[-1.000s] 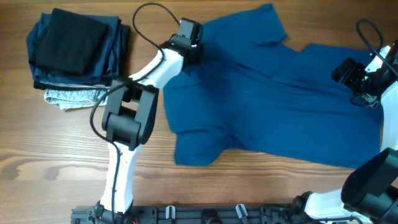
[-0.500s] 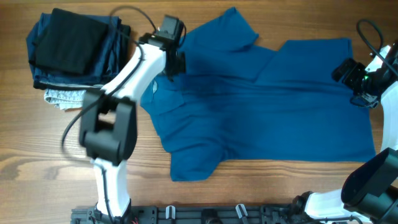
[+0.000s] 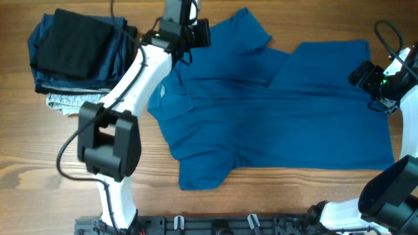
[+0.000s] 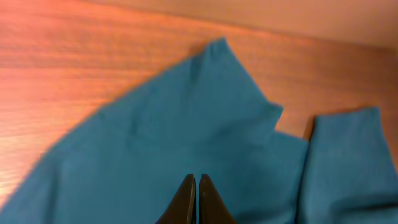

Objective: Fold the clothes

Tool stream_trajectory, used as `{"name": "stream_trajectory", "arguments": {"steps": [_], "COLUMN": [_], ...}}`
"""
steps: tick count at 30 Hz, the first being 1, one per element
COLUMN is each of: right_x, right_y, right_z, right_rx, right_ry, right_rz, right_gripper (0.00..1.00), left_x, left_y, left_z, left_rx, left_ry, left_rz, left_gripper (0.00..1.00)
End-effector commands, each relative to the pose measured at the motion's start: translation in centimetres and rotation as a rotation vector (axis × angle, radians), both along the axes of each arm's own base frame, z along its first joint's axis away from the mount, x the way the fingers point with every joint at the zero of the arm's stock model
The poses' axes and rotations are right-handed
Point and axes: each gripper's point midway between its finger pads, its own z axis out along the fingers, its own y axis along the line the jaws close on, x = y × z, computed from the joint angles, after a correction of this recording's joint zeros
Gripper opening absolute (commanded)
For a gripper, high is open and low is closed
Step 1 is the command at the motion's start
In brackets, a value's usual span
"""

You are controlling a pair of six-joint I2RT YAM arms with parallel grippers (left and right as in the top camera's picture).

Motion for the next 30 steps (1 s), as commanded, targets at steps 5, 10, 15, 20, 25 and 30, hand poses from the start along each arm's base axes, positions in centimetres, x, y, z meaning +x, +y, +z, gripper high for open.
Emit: {"name": "stream_trajectory", "arguments": {"steps": [5, 10, 15, 20, 25, 30], "right_x": [0.5, 0.5, 0.5, 0.5, 0.5, 0.5], "right_y": [0.2, 0.2, 0.2, 0.2, 0.2, 0.2], "right_z": [0.7, 0.7, 0.7, 0.7, 0.7, 0.7], "right_rx": [0.005, 0.004, 0.005, 0.005, 0.005, 0.005], "right_ry": [-0.024, -0.024, -0.024, -0.024, -0.024, -0.024], "right_rz": [0.003, 0.003, 0.003, 0.003, 0.003, 0.003], "right_gripper": [1.0, 1.0, 1.0, 1.0, 1.0, 1.0], "left_x": [1.5, 3.4, 3.9, 4.6, 5.7, 6.4], "left_y": [-5.6, -4.7, -4.3, -3.3, -1.2, 1.0], "left_z": [-4.6, -8.3, -11.4, -13.5, -14.6, -15.5], "left_rx": [-0.055, -0.016, -0.009, 0.022, 0.056, 0.077], "left_ry": [-0.059, -0.081, -0.064, -0.071, -0.084, -0.079], "left_rz": [-0.116, -0.061, -0.053, -0.032, 0.014, 0.038], "left_gripper": [0.05, 0.07, 0.08, 0.09, 0.09, 0.1]}}
